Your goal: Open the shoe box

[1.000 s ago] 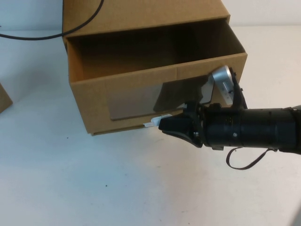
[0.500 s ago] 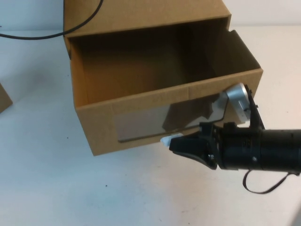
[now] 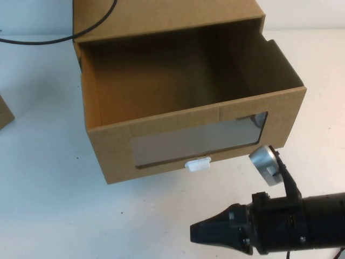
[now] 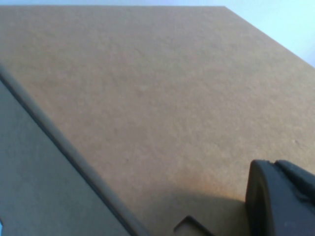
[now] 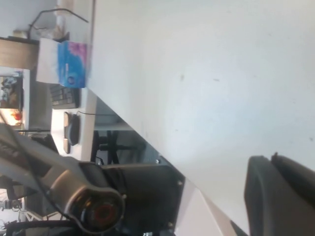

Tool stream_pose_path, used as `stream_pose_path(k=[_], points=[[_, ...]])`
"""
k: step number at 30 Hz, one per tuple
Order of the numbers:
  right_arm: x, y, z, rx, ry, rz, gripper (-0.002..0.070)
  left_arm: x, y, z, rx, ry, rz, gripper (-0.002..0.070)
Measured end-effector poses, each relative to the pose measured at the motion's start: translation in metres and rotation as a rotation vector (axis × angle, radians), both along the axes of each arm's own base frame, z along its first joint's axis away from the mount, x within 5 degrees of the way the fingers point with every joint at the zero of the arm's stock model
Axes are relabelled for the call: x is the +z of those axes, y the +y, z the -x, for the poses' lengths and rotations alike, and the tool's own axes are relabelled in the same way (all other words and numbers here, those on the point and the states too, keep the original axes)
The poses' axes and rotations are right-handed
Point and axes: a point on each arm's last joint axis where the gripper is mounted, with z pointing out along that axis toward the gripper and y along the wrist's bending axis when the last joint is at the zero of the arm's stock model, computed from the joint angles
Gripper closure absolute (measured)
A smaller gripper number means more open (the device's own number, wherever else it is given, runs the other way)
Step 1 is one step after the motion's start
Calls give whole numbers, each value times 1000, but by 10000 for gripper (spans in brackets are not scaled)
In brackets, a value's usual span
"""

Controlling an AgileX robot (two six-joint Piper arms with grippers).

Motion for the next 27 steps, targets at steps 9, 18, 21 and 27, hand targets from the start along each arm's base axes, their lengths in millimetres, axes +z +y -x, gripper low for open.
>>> stream_pose_path(k=[9, 18, 21, 27], points=[[24, -7, 12, 6, -86, -59, 694, 0, 0, 0, -1, 3, 13, 681], [22, -47, 31, -303, -159, 52, 694, 0, -1, 0, -3, 2, 15, 681], [19, -58, 33, -407, -142, 72, 694, 0, -1, 0, -3, 2, 18, 681], [14, -59, 31, -450, -88, 82, 686, 0, -1, 0, -4, 3, 23, 681]])
